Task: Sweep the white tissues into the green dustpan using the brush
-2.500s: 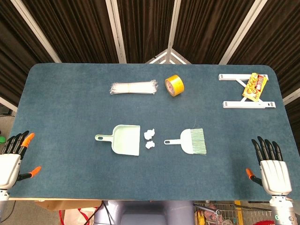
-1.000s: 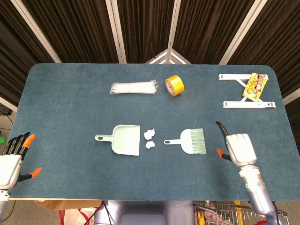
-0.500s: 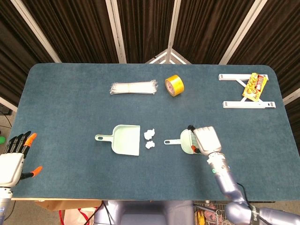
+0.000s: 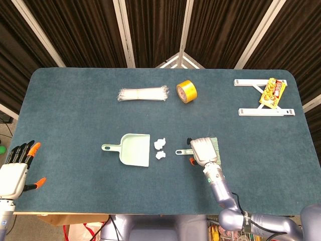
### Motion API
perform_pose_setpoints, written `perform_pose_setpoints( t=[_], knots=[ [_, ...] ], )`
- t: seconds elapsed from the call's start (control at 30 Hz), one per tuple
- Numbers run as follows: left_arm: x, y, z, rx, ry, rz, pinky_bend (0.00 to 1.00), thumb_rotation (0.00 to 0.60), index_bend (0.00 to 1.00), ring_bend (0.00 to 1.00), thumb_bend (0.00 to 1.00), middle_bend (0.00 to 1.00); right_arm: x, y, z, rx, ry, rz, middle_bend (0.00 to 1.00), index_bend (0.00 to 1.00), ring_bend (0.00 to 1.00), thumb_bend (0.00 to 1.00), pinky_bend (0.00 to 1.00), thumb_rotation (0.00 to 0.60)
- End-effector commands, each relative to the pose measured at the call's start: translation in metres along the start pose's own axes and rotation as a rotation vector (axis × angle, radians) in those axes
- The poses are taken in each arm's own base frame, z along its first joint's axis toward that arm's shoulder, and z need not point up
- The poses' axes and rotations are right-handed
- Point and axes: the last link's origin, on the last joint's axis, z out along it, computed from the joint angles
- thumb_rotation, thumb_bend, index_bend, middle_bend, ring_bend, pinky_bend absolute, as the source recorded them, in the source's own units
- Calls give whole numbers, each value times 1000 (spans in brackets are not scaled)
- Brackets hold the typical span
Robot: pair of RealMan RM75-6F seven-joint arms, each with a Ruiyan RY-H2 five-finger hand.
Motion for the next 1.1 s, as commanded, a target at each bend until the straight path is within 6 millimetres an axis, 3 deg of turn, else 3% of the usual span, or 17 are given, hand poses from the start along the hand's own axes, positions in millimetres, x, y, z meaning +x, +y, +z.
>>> perform_pose_setpoints(
  t=[0.03, 0.53, 0.93, 1.1],
  knots=[
    [0, 0, 0, 4, 0, -3, 0, 600, 0, 0, 0, 0, -7, -1, 4, -7, -10, 1, 831, 402, 898, 265, 821, 600],
    [0, 0, 2, 11, 1, -10, 0, 600, 0, 0, 0, 0, -26, -2, 14, -28, -36, 1, 831, 423, 898, 317, 821, 600],
    [1, 0, 4, 13, -1, -20, 0, 600, 0, 0, 0, 0, -32, -9, 21, -28, -43, -3, 831, 455, 898, 429, 821, 600],
    [1, -1, 4, 16, -2, -28, 0, 600, 0, 0, 0, 0, -35, -10, 22, -36, -51, -5, 831, 530, 898, 477, 821, 600]
  ],
)
